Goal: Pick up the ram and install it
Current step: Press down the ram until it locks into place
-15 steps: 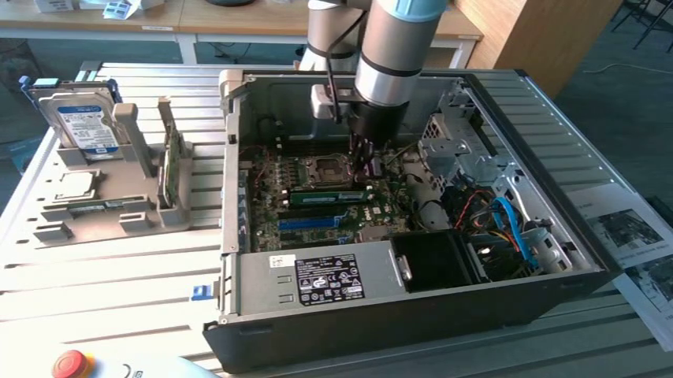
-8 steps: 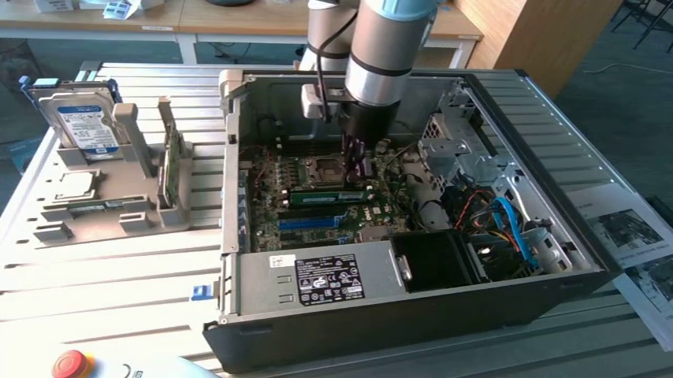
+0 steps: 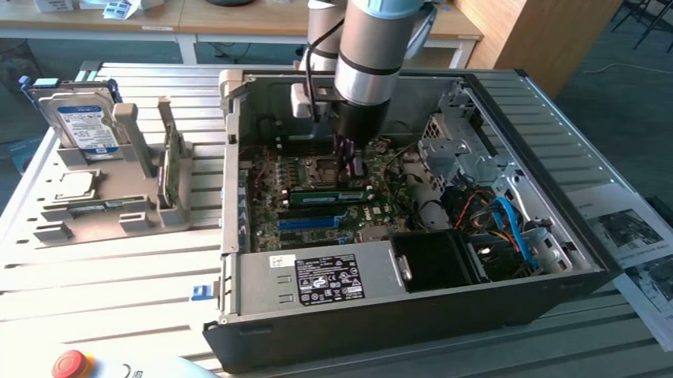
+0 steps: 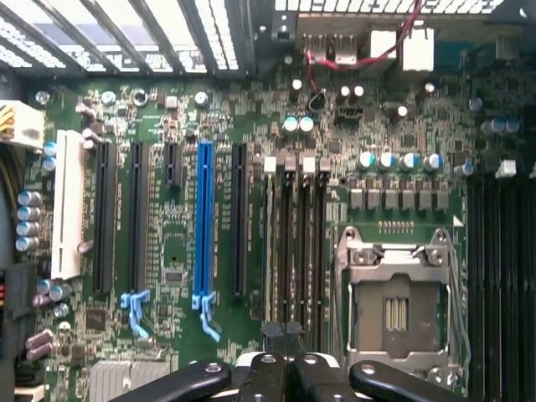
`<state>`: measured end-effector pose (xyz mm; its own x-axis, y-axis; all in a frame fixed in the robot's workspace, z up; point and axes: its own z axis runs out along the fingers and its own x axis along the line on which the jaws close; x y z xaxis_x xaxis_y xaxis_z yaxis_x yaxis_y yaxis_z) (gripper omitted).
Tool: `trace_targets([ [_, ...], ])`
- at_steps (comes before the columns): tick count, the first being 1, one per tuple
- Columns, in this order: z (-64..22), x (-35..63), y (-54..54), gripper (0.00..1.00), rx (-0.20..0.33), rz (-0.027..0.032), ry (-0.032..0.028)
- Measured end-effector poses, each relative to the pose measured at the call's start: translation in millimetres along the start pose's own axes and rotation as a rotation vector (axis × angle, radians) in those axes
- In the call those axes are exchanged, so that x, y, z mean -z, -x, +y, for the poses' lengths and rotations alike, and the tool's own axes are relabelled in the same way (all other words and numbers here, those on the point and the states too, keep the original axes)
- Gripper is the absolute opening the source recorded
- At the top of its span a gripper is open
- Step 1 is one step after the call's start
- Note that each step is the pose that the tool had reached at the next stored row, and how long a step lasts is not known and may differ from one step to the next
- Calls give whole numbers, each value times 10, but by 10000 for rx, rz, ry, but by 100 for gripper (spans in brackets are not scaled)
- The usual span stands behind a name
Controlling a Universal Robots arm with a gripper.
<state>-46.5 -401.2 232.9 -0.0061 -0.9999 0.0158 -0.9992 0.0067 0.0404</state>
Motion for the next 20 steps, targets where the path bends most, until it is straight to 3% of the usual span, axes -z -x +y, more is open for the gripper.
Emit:
trace_targets([
  [12, 233, -9, 17, 11, 0, 0, -1],
  [20, 248, -10, 2, 11, 1, 0, -2],
])
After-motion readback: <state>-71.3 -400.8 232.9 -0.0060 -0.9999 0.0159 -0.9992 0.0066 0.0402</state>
